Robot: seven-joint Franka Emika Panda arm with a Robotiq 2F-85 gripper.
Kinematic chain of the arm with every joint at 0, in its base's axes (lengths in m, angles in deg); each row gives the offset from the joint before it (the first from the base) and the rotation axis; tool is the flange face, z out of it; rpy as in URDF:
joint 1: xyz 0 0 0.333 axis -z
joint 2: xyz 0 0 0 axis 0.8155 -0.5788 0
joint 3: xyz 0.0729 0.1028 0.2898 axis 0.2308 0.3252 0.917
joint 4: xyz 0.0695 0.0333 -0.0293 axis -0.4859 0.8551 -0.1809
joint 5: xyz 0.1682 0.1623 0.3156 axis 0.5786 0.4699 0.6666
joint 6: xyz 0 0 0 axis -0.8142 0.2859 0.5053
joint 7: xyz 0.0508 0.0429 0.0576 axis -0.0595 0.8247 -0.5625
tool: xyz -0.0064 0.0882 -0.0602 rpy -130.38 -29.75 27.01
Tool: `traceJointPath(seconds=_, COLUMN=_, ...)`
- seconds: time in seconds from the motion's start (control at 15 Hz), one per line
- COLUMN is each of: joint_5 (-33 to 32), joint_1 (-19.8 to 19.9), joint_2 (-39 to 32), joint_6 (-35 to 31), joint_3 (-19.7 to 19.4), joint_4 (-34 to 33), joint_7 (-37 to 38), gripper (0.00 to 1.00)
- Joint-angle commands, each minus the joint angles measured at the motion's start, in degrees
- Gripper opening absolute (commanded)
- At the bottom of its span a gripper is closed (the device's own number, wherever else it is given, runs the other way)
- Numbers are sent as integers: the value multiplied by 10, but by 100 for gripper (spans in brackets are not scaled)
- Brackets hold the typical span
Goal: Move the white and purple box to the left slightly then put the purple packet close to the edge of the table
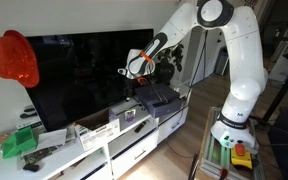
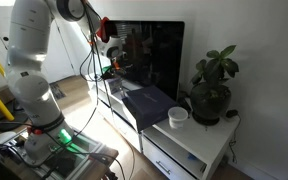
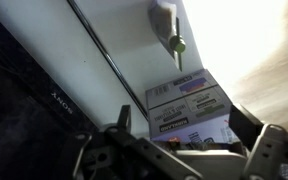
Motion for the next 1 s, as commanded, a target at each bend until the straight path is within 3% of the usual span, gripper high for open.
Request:
traceJointPath(seconds=0.0, joint_5=68, joint_1=-12, joint_2=92, joint_6=46, joint_3=-10, joint_4=39, joint_7=78, gripper=100)
traceJointPath(seconds=0.2, joint_5=93, joint_1=-36, joint_2=137, joint_6=87, joint_3=-36, joint_4=43, joint_7=159, gripper=100)
traceJointPath(seconds=0.4, joint_5=79, joint_1=-67, joint_2=167, joint_6=95, joint_3=-70, joint_4=52, joint_7=264, gripper=100)
traceJointPath(seconds=0.93, joint_5=-26, joint_1=-136, joint_2=200, joint_6=93, joint_3=-161, joint_4=74, joint_7=567, gripper=100)
